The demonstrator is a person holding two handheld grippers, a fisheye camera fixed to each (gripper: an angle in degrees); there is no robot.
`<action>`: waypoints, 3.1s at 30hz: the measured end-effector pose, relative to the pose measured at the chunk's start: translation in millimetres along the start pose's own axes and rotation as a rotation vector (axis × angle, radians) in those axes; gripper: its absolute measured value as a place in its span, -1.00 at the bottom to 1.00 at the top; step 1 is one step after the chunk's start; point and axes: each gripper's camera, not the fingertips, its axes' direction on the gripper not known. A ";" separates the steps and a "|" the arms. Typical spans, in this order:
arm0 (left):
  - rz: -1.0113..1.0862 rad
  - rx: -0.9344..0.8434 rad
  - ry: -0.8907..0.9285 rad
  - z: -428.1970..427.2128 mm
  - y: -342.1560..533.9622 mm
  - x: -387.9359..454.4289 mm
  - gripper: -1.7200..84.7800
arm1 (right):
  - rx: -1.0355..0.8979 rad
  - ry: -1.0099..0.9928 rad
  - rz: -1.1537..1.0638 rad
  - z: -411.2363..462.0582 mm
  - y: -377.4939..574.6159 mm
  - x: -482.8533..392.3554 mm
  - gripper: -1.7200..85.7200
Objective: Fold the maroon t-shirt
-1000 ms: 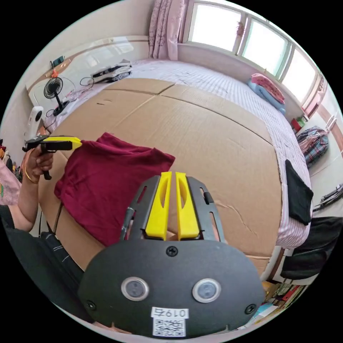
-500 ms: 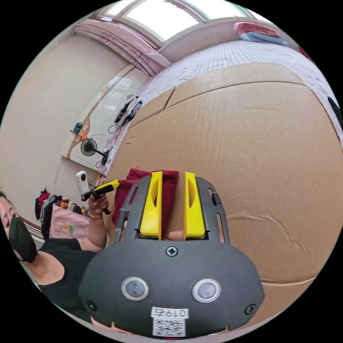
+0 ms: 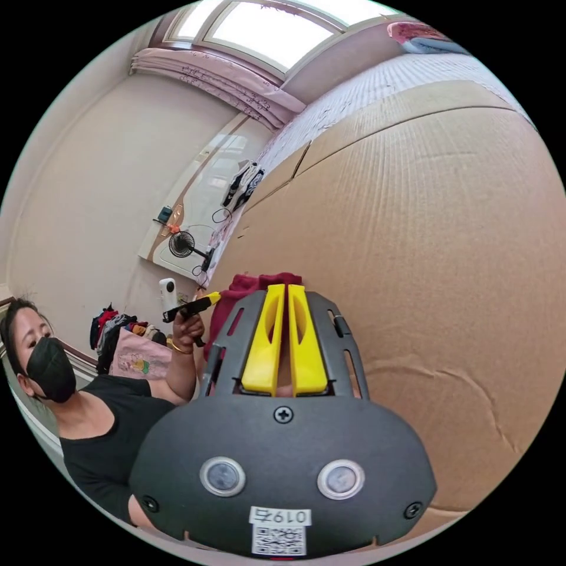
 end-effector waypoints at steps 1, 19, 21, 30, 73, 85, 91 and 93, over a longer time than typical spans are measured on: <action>-0.001 -0.009 -0.013 1.5 -0.3 0.1 -0.93 | -0.006 0.036 -0.002 -4.2 -2.9 -3.2 -0.96; -0.065 -0.027 0.034 15.6 7.0 -14.7 -0.93 | -0.027 -0.108 0.069 -71.0 -12.5 10.4 -0.82; -0.071 -0.027 0.038 15.9 7.7 -15.5 -0.93 | -0.031 -0.140 0.077 -75.8 -14.6 16.6 -0.82; -0.073 -0.035 0.036 16.4 11.4 -15.1 -0.92 | -0.025 -0.194 0.039 -94.3 -20.9 30.9 -0.74; 0.064 -0.088 -0.138 -35.1 94.9 46.4 -0.94 | -0.001 -0.082 -0.049 -43.0 89.3 48.3 -0.80; 0.104 -0.118 0.097 -37.0 92.7 54.2 -0.94 | -0.012 -0.083 -0.079 -7.5 108.8 62.9 -0.77; 0.048 -0.127 0.141 -35.6 94.2 40.0 -0.94 | -0.017 -0.083 -0.072 3.4 117.6 74.6 -0.76; 0.039 -0.120 0.143 -36.9 93.8 39.7 -0.94 | -0.015 -0.084 -0.068 6.4 119.4 78.6 -0.76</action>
